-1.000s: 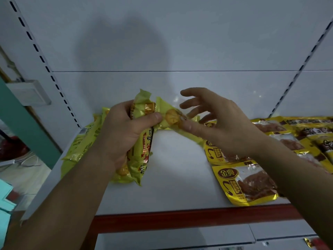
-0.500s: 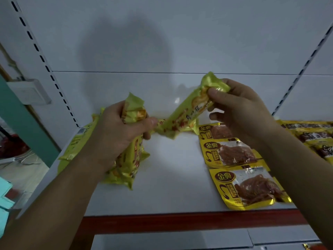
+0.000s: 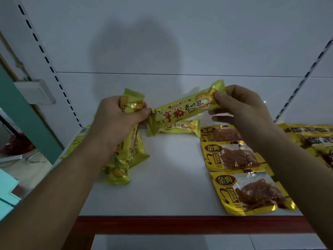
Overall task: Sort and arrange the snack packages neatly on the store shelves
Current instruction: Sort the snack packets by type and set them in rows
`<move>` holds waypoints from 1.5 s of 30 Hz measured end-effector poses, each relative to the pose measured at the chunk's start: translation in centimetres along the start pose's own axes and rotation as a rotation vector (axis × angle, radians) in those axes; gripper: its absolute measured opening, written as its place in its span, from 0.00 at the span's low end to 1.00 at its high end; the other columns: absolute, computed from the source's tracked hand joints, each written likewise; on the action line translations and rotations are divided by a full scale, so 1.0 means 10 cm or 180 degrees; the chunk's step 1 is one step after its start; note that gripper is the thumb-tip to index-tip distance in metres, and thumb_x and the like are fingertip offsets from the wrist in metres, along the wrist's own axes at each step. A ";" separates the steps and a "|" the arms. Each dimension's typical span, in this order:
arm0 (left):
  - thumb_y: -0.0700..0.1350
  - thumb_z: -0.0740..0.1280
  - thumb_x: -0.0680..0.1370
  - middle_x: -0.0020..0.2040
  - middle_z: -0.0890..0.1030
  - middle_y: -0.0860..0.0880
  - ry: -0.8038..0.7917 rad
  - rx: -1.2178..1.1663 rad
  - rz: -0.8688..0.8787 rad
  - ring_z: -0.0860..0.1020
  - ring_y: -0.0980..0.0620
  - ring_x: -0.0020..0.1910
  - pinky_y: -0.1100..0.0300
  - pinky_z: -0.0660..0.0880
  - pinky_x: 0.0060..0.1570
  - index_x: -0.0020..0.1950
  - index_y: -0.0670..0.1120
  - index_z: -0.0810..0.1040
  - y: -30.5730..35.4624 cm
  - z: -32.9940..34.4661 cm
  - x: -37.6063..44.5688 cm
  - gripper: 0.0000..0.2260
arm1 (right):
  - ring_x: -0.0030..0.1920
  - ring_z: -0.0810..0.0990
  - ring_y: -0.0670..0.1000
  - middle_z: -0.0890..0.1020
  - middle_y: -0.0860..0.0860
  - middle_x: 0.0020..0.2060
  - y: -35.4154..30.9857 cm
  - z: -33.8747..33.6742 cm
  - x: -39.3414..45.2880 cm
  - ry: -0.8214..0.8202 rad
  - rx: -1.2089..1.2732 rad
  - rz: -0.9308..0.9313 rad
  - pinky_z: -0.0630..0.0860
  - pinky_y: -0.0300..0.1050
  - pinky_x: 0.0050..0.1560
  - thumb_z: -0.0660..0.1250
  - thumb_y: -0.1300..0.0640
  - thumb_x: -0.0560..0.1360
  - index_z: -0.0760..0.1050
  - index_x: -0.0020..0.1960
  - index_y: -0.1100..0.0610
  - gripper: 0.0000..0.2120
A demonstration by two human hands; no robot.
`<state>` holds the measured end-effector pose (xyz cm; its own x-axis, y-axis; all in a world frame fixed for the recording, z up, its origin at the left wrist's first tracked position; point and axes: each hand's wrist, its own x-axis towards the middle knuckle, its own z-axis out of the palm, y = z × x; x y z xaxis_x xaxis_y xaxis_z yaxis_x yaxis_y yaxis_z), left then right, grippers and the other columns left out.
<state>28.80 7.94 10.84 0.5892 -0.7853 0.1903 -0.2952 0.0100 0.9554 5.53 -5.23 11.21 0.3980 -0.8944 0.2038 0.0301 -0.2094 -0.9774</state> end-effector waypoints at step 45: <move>0.37 0.75 0.67 0.31 0.82 0.47 -0.1435 0.4157 -0.0289 0.80 0.51 0.31 0.60 0.72 0.30 0.38 0.42 0.81 -0.39 0.63 1.08 0.04 | 0.32 0.76 0.51 0.81 0.55 0.32 0.90 0.05 0.56 -0.0590 -0.3182 0.0868 0.68 0.39 0.29 0.75 0.47 0.75 0.84 0.41 0.61 0.16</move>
<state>31.58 -4.50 7.80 0.4263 -0.8847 -0.1885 -0.8999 -0.4360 0.0109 8.51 -11.93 3.55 0.4141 -0.9035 -0.1103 -0.8181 -0.3164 -0.4802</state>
